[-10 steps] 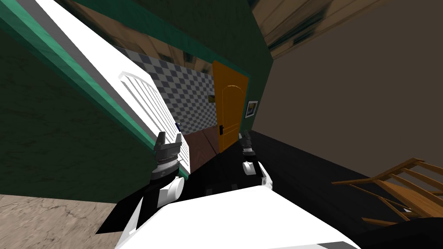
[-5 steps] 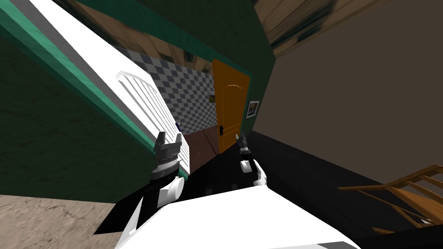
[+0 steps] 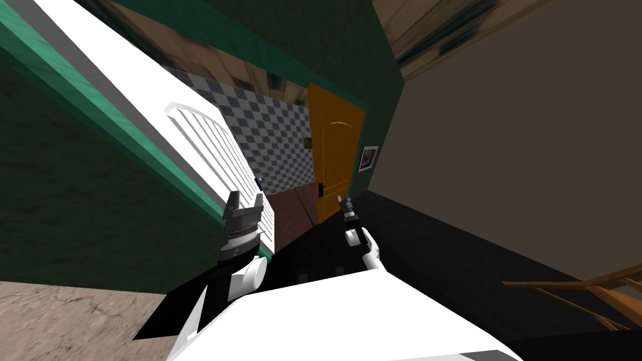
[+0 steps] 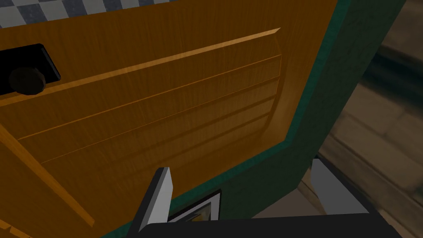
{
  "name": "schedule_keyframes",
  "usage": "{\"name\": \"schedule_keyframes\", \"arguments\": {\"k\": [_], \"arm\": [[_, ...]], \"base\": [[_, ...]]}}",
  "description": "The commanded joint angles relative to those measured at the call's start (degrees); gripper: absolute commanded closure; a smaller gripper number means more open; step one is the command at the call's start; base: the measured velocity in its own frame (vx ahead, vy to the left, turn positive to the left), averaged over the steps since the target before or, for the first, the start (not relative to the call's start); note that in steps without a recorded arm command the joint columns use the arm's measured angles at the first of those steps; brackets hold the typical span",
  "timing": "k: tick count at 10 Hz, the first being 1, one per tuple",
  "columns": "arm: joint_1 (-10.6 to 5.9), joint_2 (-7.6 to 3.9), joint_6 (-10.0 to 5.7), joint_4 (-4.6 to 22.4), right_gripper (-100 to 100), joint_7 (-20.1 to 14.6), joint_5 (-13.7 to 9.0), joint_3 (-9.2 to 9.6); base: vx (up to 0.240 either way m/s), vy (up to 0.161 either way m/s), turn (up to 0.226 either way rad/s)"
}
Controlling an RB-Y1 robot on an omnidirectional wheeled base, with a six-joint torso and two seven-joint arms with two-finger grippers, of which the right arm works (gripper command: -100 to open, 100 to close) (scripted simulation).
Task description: Push the door open
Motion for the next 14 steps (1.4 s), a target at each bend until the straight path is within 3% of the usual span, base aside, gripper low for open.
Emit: {"name": "schedule_keyframes", "arguments": {"k": [1,3,4,5,6,7,8,9,10,11,12,13,14], "arm": [[-1.16,-0.25,0.14,2.76,-100,-0.42,0.28,0.05],[-5.43,-0.84,0.37,7.69,-100,-1.63,1.59,0.55],[-5.50,-0.84,0.37,9.54,-100,-1.63,1.59,0.55],[-7.67,-1.11,0.48,11.12,-100,-2.24,2.24,0.80],[-7.67,-1.11,0.48,12.83,-100,-2.24,2.24,0.80],[-9.84,-1.38,0.60,14.64,-100,-2.85,2.90,1.06],[-9.84,-1.38,0.60,16.27,-100,-2.85,2.90,1.06],[-11.96,-1.62,0.71,18.12,-100,-3.44,3.54,1.30],[-11.96,-1.62,0.71,20.13,-100,-3.44,3.54,1.30],[-11.96,-1.62,0.71,20.13,-100,-3.44,3.54,1.30],[-14.06,-1.85,0.82,22.32,-100,-4.03,4.17,1.55],[-14.06,-1.85,0.82,23.54,-100,-4.03,4.17,1.55],[-16.12,-2.07,0.92,25.45,-100,-4.61,4.80,1.78]], "base": [[0.038,-0.036,0.031],[0.063,-0.055,0.061],[0.049,-0.058,0.041],[0.057,-0.056,0.042],[0.049,-0.043,0.034],[0.050,-0.049,0.056],[0.041,-0.038,0.035],[0.046,-0.042,0.046],[0.042,-0.034,0.030],[0.014,-0.014,-0.002],[0.023,-0.031,0.046],[0.037,-0.035,0.035],[0.054,-0.041,0.056]]}}
